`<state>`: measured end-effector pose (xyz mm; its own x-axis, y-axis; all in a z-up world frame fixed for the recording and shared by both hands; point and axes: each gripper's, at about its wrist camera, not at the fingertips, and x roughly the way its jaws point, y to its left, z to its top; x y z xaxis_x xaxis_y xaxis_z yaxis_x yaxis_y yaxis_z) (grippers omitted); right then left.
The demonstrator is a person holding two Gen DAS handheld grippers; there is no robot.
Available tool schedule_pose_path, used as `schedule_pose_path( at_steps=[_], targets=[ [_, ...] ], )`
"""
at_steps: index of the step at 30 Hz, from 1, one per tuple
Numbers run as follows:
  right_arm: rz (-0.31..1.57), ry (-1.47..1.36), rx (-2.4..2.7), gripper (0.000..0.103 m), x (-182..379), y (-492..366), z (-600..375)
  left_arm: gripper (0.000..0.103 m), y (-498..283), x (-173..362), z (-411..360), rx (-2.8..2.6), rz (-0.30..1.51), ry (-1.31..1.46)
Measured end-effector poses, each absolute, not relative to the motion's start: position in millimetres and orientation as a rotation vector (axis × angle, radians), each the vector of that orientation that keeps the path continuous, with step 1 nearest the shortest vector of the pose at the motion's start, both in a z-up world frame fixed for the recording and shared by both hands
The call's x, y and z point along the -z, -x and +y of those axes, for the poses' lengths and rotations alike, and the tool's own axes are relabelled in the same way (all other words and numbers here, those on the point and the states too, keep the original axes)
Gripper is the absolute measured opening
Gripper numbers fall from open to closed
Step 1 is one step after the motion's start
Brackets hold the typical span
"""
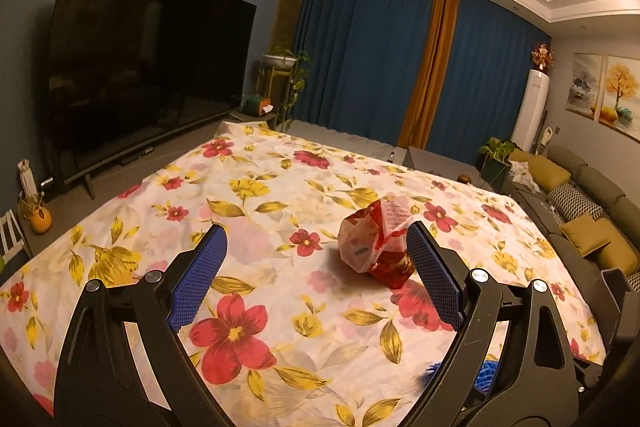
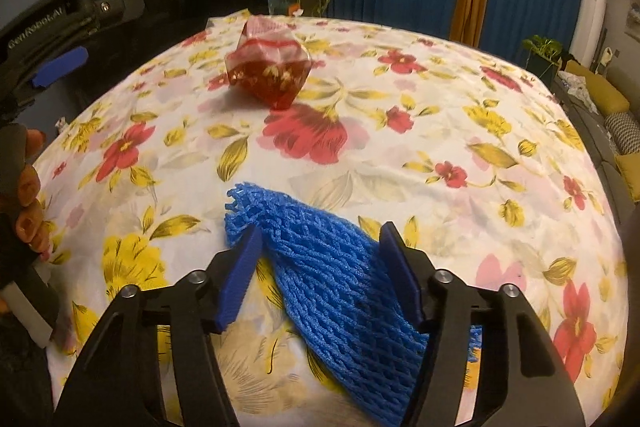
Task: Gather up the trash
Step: 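Grasp the blue foam mesh with the right gripper and lift it, then grasp the small red-and-white wrapper with the left gripper while the right gripper holds the mesh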
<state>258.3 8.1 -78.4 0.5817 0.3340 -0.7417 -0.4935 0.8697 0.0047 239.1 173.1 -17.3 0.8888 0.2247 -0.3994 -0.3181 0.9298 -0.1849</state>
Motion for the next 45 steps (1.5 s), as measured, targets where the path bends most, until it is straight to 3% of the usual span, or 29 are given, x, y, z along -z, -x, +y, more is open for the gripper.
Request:
schedule_pose_path(
  at_steps=[12,14,23,39,45],
  targets=[
    [0.857,0.226,-0.482,0.026,85,-262,11,0.09,-242,22,175,-0.29,0.406,0.264],
    [0.856,0.23,-0.482,0.016,85,-262,11,0.09,-243,23,175,-0.289,0.408,0.264],
    [0.837,0.194,-0.477,0.011,81,-262,4,0.09,-247,27,171,-0.278,0.423,0.251],
    [0.529,-0.059,-0.336,0.011,-19,-290,-62,0.09,-299,22,153,-0.206,0.523,0.223],
    [0.468,-0.142,-0.288,0.011,-13,-296,-85,0.089,-344,35,147,-0.21,0.556,0.225]
  ],
)
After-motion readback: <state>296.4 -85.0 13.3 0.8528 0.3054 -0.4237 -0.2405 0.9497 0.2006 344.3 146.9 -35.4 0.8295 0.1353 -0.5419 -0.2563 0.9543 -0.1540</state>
